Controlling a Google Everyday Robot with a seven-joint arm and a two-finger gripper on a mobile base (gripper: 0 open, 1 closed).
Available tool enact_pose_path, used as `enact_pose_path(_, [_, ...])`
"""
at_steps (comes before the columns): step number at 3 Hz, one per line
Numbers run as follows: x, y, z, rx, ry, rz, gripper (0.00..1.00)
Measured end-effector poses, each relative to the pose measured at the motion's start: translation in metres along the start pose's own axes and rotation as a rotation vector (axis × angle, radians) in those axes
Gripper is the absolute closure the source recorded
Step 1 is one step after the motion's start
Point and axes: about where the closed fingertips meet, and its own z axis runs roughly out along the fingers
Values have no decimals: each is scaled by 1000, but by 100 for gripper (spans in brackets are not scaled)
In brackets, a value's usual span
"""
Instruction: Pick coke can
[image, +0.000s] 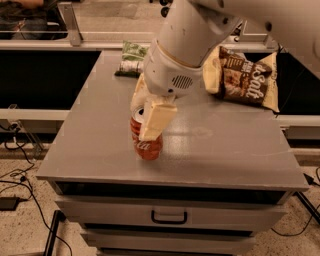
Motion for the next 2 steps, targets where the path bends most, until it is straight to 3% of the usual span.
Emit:
enact_pose_path(1, [-22,-4,-30,33,39,-39,100])
enact_pose_path(2, [-23,-4,-30,33,39,-39,100])
